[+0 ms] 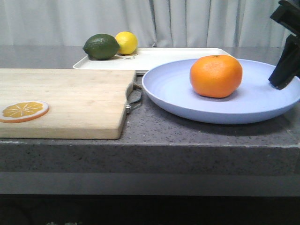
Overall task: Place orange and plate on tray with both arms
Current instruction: 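Pinch the plate rim with the right gripper and lift the plate, then carry the plate with the orange onto the white tray and lower it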
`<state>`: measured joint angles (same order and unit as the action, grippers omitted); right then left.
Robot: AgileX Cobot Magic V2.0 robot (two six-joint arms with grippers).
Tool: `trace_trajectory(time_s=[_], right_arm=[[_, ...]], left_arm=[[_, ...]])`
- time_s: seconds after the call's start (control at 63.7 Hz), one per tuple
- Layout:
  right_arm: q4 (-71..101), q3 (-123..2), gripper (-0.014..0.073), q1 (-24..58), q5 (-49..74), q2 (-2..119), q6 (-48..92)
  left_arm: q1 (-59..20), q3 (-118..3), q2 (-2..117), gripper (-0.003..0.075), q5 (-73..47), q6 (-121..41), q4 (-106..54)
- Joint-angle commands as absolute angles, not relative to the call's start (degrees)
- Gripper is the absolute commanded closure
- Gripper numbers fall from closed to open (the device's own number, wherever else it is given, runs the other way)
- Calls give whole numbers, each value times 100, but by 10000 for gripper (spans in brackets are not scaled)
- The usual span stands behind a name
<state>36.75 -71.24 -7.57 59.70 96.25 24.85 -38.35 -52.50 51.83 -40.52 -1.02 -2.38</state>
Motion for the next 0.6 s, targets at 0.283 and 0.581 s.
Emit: trace_trajectory(time_s=[0.283,0.581], right_arm=[[4247,-8082,661,-797,6531,9385,2598],[5721,-8233,661,-703,5867,9552,2109]], left_arm=[[-3825,-5414,5144,57,-3509,-62,-266],[-3825,-5414,5144,57,-3439,-62,-266]])
